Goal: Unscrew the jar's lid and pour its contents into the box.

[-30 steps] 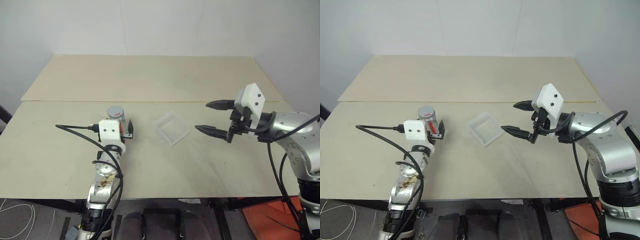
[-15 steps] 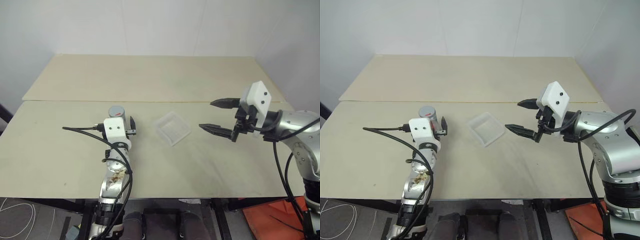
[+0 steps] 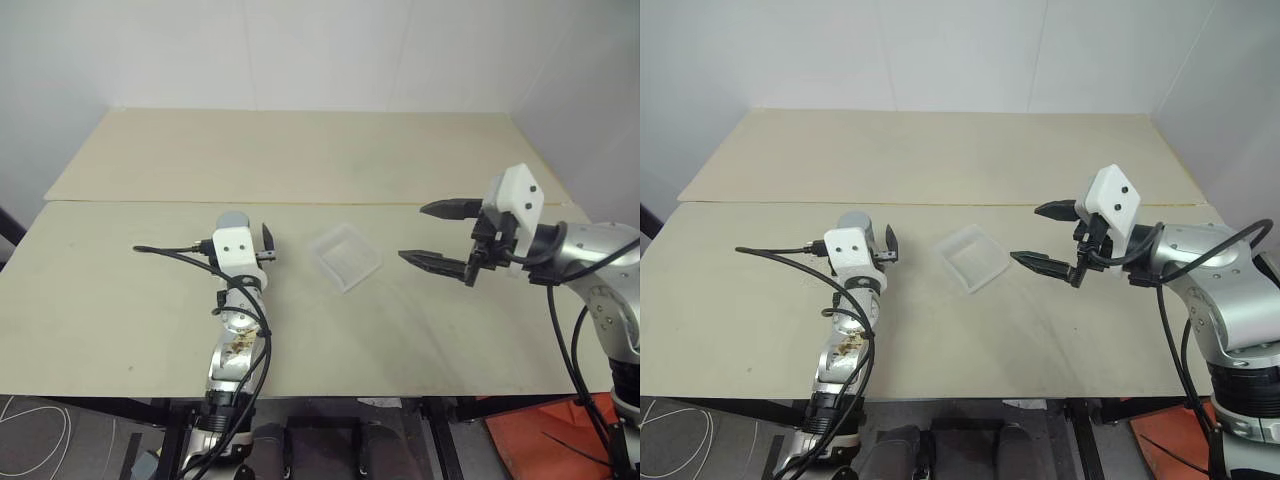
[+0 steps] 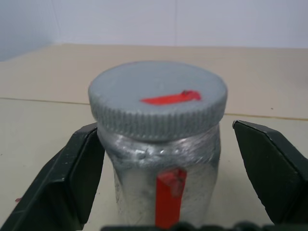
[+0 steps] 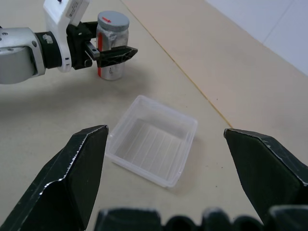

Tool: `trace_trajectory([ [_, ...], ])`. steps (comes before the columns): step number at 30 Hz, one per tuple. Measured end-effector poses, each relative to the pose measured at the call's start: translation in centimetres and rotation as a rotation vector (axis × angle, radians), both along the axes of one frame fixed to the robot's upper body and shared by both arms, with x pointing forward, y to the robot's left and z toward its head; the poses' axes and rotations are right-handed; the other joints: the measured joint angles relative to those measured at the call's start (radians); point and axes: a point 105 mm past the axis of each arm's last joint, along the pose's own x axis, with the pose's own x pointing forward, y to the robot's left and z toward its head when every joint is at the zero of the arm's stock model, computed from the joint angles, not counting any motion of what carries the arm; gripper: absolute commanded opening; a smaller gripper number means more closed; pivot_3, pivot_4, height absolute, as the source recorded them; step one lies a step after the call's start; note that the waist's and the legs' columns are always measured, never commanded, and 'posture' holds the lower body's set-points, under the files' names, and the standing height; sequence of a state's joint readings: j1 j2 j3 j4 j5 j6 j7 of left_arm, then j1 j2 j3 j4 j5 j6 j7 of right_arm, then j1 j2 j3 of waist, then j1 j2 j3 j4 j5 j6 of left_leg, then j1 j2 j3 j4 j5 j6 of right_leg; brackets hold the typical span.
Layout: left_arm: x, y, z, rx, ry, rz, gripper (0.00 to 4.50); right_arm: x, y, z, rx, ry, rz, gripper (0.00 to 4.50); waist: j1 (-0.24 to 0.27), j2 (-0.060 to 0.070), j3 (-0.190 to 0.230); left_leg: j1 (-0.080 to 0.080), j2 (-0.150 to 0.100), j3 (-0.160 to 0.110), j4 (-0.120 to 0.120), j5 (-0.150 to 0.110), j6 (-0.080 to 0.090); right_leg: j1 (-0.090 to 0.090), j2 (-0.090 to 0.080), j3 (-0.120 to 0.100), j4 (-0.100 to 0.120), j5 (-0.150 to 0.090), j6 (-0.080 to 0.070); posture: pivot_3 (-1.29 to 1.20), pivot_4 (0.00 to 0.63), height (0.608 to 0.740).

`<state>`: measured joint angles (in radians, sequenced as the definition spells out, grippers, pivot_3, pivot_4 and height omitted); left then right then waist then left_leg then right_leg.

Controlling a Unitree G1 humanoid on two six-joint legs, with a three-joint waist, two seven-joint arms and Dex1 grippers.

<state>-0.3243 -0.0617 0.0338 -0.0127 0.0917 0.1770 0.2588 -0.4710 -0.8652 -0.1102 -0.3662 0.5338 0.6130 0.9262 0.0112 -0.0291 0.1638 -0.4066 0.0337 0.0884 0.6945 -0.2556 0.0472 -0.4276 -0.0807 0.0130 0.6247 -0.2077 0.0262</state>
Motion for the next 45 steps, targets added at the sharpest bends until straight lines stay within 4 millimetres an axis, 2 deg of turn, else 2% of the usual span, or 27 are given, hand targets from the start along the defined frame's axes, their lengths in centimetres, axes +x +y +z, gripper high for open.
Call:
trace_trajectory([
  [4,0.1,0.4,-0.2,-0.008,0.008,0.018,2.57,-0.1,-0.2,0.4,0.005,-0.017,-0.011,4.50,0.000,0.000,0.000,0.000,0.000,0.000,0.000,0.000,0.000,0.000,0.000,0.000,0.000,0.000,0.000,0.00,0.150,0.740],
  [8,0.2,0.5,-0.2,-0.011,0.009,0.019,1.96,-0.1,-0.2,0.5,0.007,-0.023,-0.015,4.50,0.000,0.000,0.000,0.000,0.000,0.000,0.000,0.000,0.000,0.000,0.000,0.000,0.000,0.000,0.000,0.00,0.150,0.740],
  [13,0.3,0.4,-0.1,-0.005,0.007,-0.022,1.96,-0.1,-0.1,0.6,0.013,-0.028,-0.011,4.50,0.000,0.000,0.000,0.000,0.000,0.000,0.000,0.000,0.000,0.000,0.000,0.000,0.000,0.000,0.000,0.00,0.150,0.740],
  [17,0.4,0.4,1.2,0.065,-0.024,-0.202,1.96,-0.2,0.6,0.7,0.066,-0.029,0.008,4.50,-0.005,0.000,0.000,0.000,0.000,0.000,0.000,0.000,0.000,0.000,0.001,0.000,0.000,0.000,0.000,0.00,0.150,0.740],
  [20,0.1,0.8,2.8,0.094,-0.015,-0.415,1.96,0.0,1.4,1.6,0.108,-0.056,0.023,4.50,-0.014,0.000,0.000,0.000,0.001,0.000,0.000,0.000,0.000,-0.001,0.001,0.000,0.001,0.000,0.000,0.00,0.150,0.740],
  [24,-1.5,1.9,4.9,0.186,0.052,-0.762,1.96,0.4,3.2,3.2,0.175,-0.075,0.076,4.50,-0.027,0.000,0.000,0.001,0.002,0.001,0.000,0.000,-0.001,-0.001,0.002,0.000,0.002,0.000,0.000,0.00,0.150,0.740],
  [28,-3.5,1.6,8.3,0.240,0.050,-1.105,1.96,1.0,5.9,4.1,0.234,-0.042,0.151,4.50,-0.023,0.001,0.001,0.000,0.001,0.001,0.000,0.000,-0.001,-0.002,0.002,-0.001,0.002,0.000,0.000,0.00,0.150,0.740],
  [31,-4.2,1.1,9.9,0.246,0.063,-1.302,1.96,0.8,8.4,4.7,0.266,-0.013,0.238,4.50,-0.019,0.001,0.001,-0.001,0.000,0.001,0.000,0.000,-0.001,-0.002,0.002,-0.002,0.001,-0.001,0.000,0.00,0.150,0.740],
  [34,-4.3,-0.3,10.5,0.260,0.062,-1.460,1.96,0.4,10.6,5.2,0.269,0.003,0.310,4.50,-0.015,0.001,0.001,-0.003,0.000,0.001,0.000,0.000,0.000,-0.002,0.002,-0.003,0.001,0.000,0.000,0.00,0.150,0.740],
  [38,-4.0,-2.1,10.5,0.274,0.037,-1.574,1.96,0.2,12.6,5.3,0.273,0.025,0.354,4.50,-0.016,0.001,0.001,-0.005,0.000,0.002,0.000,0.000,0.000,-0.004,0.002,-0.003,0.002,0.000,0.000,0.00,0.150,0.740],
  [45,-3.8,-3.1,9.9,0.289,0.017,-1.648,1.96,0.8,13.7,5.2,0.273,0.031,0.334,4.50,-0.023,0.001,0.001,-0.012,0.000,0.002,0.001,0.001,-0.001,-0.011,0.003,-0.002,0.005,0.000,0.000,0.00,0.150,0.740],
])
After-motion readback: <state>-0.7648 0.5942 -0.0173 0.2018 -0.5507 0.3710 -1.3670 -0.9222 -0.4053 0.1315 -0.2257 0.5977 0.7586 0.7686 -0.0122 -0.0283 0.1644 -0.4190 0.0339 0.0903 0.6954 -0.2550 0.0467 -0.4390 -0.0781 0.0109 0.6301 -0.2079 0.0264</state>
